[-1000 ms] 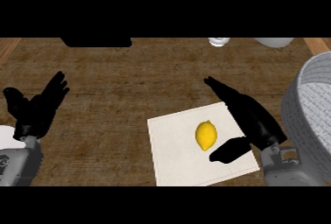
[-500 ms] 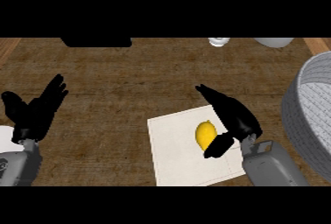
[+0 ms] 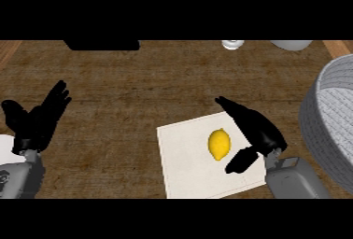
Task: Pick the lemon from the placemat and place it in the basket
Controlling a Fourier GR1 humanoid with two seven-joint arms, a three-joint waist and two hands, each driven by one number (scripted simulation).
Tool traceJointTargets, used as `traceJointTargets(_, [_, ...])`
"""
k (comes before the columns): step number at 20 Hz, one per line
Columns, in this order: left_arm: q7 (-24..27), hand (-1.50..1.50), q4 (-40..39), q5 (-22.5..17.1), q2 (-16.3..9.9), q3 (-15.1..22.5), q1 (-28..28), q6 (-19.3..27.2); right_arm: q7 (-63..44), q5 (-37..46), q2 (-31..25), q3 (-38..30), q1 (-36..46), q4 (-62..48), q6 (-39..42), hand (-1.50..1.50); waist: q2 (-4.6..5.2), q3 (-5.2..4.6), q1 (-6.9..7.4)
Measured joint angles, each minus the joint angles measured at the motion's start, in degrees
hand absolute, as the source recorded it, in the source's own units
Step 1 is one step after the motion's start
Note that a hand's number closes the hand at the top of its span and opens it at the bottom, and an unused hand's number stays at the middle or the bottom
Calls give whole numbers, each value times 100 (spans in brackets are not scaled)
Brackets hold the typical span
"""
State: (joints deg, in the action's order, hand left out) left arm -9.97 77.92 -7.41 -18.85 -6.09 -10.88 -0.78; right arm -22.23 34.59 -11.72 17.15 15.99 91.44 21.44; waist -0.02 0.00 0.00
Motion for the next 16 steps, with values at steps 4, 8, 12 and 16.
traceJointTargets(4, [-297,0,241,98,101,23,-62,58,137,-65,32,-90,-171,225,246,-150,-3,0,-2])
traceJointTargets(8, [-288,0,180,185,174,-26,-104,-3,356,68,152,-68,-274,209,289,-150,0,0,-2])
traceJointTargets(12, [-312,0,226,273,236,-58,-84,-16,481,385,262,-23,-268,8,174,-150,1,1,4])
traceJointTargets(16, [-343,0,377,255,268,-125,46,-128,514,700,403,-4,-209,-265,41,-150,0,0,10])
